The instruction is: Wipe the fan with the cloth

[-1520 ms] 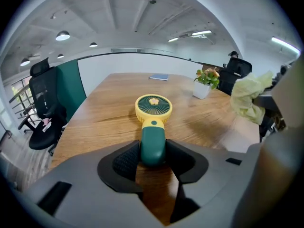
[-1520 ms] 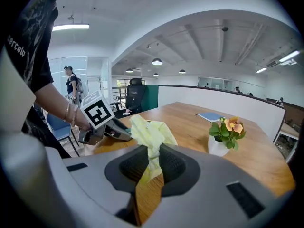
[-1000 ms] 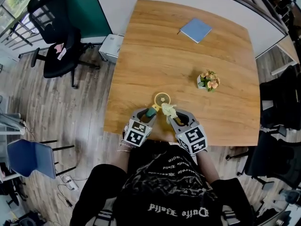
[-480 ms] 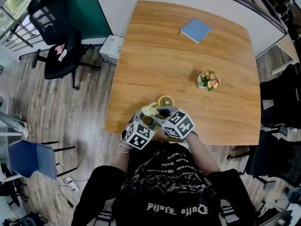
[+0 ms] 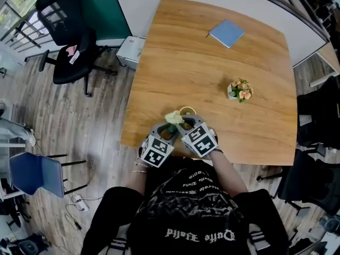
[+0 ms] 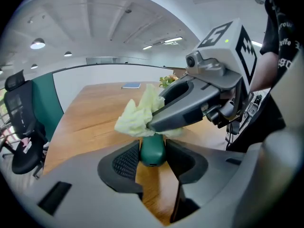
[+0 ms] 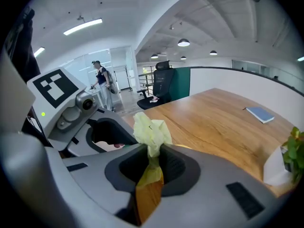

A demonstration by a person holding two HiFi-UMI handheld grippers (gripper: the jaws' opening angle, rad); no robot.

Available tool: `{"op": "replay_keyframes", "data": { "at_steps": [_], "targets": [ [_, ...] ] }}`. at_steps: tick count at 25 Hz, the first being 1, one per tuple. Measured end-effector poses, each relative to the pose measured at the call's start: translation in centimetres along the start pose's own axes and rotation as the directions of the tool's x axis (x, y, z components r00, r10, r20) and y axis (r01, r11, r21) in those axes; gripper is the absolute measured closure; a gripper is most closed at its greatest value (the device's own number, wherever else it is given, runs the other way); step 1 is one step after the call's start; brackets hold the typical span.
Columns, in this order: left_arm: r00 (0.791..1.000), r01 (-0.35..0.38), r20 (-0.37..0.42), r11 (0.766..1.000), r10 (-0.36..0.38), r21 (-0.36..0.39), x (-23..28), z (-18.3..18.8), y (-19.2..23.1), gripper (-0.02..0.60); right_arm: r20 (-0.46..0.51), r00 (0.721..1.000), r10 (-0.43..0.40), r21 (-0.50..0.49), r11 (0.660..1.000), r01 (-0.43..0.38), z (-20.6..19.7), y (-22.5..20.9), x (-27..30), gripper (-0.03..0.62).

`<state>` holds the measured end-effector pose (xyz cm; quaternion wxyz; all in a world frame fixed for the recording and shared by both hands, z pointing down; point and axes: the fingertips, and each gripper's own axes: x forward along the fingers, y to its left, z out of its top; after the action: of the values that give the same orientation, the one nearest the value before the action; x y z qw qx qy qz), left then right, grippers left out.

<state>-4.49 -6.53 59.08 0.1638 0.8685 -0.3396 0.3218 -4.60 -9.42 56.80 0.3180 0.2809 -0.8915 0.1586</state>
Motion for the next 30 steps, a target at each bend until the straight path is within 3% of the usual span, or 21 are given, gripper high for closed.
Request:
{"op": "replay_keyframes", "data": {
  "at_steps": [5,8,13,17,24,30],
  "targets": [
    [1.0,0.008,0.022,1.0,-0.007,-0.003,-0.4,1.1,0.0,0.388,0.033,0.989,-0.144,0.022,0.989,0.143,0.6,-2.9,-0.5,0.525],
    [1.0,-0.003,-0.002,0.998,0.003,0.061,-0.5,0.8,-0.4,0.388,0.026,0.991,-0.135,0.031,0.991,0.134,0.3,-3.8,-0.2,0.526],
    [1.0,-0.002,0.014,0.998,0.001,0.055,-0.5,1.1,-0.5,0.39,0.034,0.988,-0.152,0.023,0.988,0.151,0.8,-5.5,0.5,0.525],
    [1.0,-0.007,0.001,0.998,0.007,0.065,-0.6,0.8,-0.5,0.389,-0.017,0.977,-0.212,0.07,0.975,0.213,0.1,-7.8,0.6,0.526],
    [1.0,-0.009,-0.014,1.0,0.009,-0.011,-0.5,-0.4,-0.3,0.388,-0.063,0.973,-0.222,0.122,0.966,0.228,-2.9,-9.7,-1.2,0.528],
    [1.0,-0.007,-0.018,0.999,0.007,-0.043,-0.6,-0.8,-0.4,0.388,-0.045,0.977,-0.208,0.039,0.977,0.209,-3.6,-7.7,-2.5,0.531]
  ]
}}
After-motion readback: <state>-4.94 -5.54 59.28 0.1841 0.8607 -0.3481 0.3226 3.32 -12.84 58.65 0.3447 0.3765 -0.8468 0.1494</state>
